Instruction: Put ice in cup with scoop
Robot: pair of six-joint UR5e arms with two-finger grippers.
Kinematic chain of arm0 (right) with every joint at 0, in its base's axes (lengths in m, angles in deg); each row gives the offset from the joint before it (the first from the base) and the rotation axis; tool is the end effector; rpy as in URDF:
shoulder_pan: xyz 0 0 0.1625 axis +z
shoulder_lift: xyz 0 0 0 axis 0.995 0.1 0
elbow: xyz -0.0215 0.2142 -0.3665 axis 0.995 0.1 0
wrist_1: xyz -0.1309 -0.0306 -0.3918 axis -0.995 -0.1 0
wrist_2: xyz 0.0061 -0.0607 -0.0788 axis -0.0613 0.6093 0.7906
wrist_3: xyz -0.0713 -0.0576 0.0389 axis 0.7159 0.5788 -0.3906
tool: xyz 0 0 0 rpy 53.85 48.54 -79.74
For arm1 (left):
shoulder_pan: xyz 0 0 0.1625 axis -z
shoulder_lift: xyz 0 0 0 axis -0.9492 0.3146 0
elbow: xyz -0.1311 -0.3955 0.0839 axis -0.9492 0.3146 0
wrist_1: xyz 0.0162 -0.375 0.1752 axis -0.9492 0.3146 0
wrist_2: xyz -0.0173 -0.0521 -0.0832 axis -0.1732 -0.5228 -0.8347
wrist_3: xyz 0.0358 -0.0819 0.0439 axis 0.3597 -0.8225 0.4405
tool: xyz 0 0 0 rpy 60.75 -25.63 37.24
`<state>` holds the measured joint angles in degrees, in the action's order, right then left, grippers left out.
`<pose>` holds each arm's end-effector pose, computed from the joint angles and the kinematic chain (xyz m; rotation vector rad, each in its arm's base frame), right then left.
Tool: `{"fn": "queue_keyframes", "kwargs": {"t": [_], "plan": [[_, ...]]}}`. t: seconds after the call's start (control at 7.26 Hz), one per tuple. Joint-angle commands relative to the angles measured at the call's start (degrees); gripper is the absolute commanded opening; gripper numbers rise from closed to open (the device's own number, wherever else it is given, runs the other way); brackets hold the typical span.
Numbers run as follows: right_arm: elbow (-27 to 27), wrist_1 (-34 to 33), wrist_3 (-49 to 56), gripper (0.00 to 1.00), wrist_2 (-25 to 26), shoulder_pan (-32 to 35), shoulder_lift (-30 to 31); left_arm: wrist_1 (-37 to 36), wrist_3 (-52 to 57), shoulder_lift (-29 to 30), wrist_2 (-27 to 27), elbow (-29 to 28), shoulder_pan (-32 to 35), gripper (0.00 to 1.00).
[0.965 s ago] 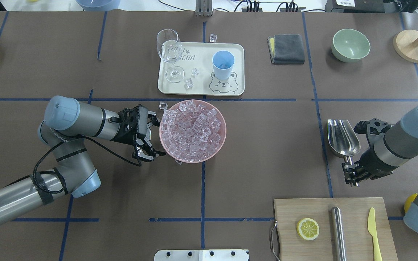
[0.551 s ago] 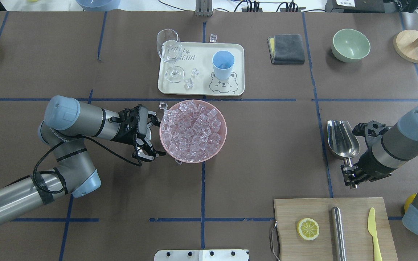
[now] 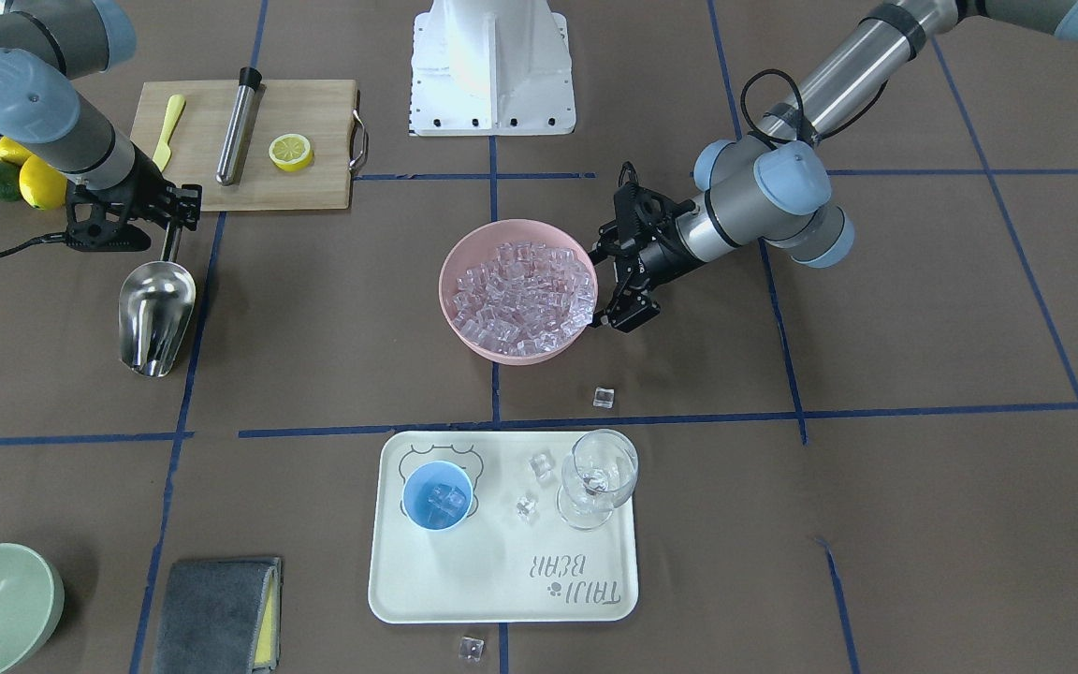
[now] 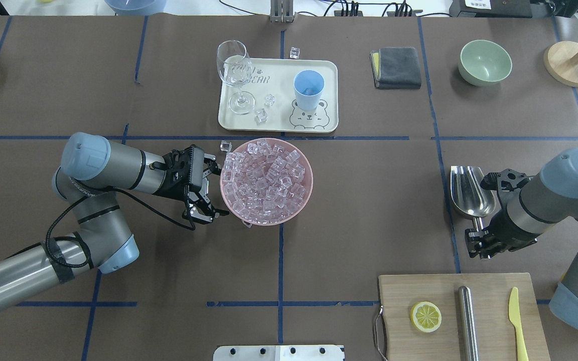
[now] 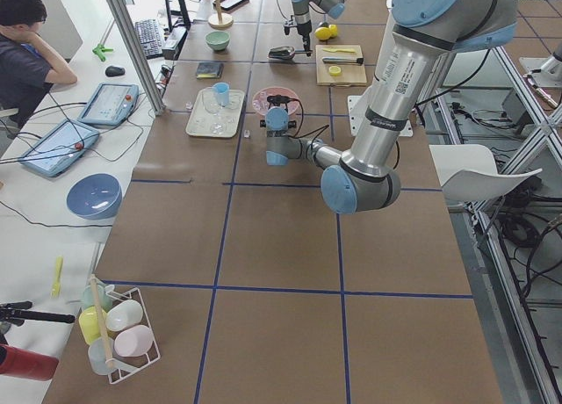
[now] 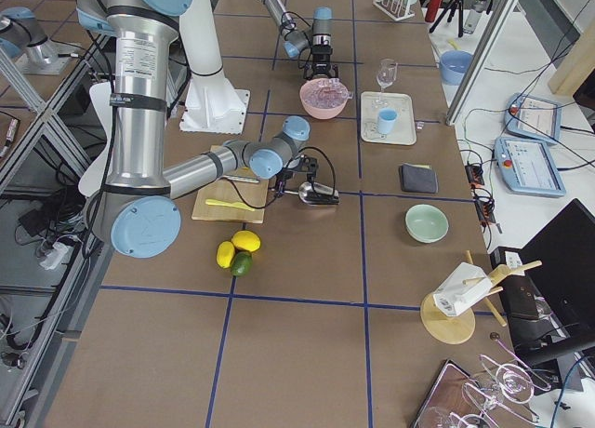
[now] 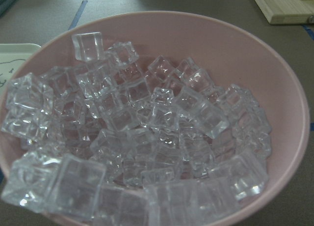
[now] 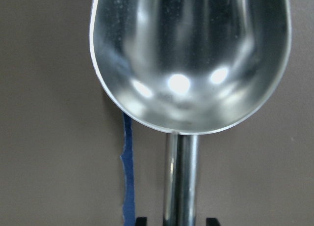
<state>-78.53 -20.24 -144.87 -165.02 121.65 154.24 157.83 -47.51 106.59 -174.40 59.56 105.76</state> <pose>-0.3261 -0.3444 0.4891 -0.1992 -0.7804 -0.0569 0.5103 -0.4440 0.3561 1.2214 1.1325 1.2110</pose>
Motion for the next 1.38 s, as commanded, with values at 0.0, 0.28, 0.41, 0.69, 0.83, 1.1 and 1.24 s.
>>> {"fn": "queue_keyframes", "kwargs": {"t": [0.0,0.28,0.41,0.69,0.83,1.1,1.24], "plan": [[-2.40,-0.14,0.15,1.00,0.15,3.28,-0.01,0.00,-0.09,-0.12,0.00,0.09,0.10,1.00],[-2.68,-0.40,1.37,1.00,1.02,9.16,-1.32,0.00,-0.09,-0.21,0.00,0.26,0.10,1.00],[-2.51,-0.75,6.51,1.00,0.94,12.15,-1.76,0.00,-0.09,-0.21,0.00,0.52,0.18,1.00],[-1.63,-4.41,21.87,1.00,-0.02,19.52,-1.86,0.00,-0.26,-0.30,0.00,0.70,0.27,1.00],[-1.54,-9.75,31.08,1.00,-0.03,23.48,-2.29,-0.09,-0.35,-0.30,0.00,0.70,0.36,1.00],[-1.28,-18.72,49.10,1.00,-0.20,34.01,-2.21,-0.09,-0.35,-0.47,0.09,0.70,0.36,1.00],[-1.10,-22.42,56.76,1.00,-0.20,38.68,-1.42,-0.09,-0.35,-0.56,0.09,0.70,0.45,1.00]]}}
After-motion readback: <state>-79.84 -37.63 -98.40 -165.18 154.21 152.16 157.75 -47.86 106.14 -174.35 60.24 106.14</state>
